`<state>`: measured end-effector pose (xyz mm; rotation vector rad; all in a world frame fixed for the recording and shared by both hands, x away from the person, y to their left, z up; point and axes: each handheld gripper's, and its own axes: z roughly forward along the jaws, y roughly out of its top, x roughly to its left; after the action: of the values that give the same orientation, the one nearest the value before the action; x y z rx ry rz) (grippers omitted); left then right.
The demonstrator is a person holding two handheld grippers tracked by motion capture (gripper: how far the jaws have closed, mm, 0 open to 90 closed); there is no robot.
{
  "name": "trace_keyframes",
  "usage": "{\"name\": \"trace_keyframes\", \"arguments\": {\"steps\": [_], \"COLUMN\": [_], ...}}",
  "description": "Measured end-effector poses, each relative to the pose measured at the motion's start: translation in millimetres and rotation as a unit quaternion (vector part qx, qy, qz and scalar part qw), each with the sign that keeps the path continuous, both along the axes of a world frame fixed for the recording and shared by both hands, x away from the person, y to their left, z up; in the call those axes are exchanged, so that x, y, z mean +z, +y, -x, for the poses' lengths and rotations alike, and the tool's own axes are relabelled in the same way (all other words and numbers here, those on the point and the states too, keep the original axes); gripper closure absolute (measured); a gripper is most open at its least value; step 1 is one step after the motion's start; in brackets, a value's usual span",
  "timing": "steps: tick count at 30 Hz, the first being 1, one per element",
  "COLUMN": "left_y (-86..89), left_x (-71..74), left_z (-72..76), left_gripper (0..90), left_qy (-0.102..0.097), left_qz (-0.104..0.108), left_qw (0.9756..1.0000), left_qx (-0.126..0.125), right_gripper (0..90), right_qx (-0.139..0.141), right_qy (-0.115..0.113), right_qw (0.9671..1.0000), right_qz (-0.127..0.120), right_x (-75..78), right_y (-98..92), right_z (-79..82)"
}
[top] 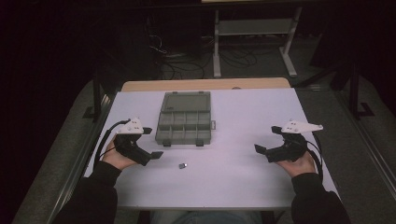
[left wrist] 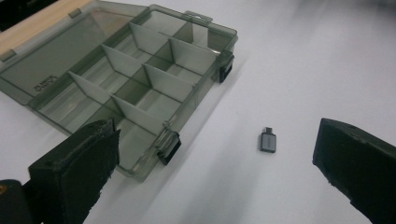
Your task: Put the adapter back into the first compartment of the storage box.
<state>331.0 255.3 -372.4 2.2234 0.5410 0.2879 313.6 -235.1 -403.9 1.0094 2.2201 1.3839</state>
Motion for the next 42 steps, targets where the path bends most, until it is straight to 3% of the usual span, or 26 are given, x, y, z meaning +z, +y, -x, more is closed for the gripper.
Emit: {"name": "trace_keyframes", "arguments": {"steps": [8,18,26,35,42], "left_y": [-13.7,-30.1,-48.1,-67.7,-73.3], "left_x": [-6.9,-8.8,-15.5,-27.7,-35.8], "left_z": [-0.3,-1.7,-2.5,-3.4,-1.8], "left_gripper": [0.1,0.1,0.2,0.1,0.2], "left_qy": [0.01,0.019,0.027,0.04,0.044], "left_qz": [-0.016,-0.018,-0.039,-0.068,-0.09], "left_qw": [0.9997,0.999,0.9975,0.9942,0.9917], "left_qx": [-0.017,-0.037,-0.053,-0.073,-0.08], "right_gripper": [0.0,0.0,0.0,0.0,0.0], "right_qx": [0.001,0.003,0.004,0.003,0.005], "right_qy": [-0.001,0.0,0.003,0.003,0.002], "right_qw": [1.0,1.0,1.0,1.0,1.0], "right_qz": [0.002,0.002,0.004,0.005,0.007], "right_x": [-0.3,-0.4,-0.1,0.5,0.5], "right_y": [0.4,0.5,0.8,1.3,1.8], "right_z": [-0.2,-0.4,-0.4,0.1,0.1]}}
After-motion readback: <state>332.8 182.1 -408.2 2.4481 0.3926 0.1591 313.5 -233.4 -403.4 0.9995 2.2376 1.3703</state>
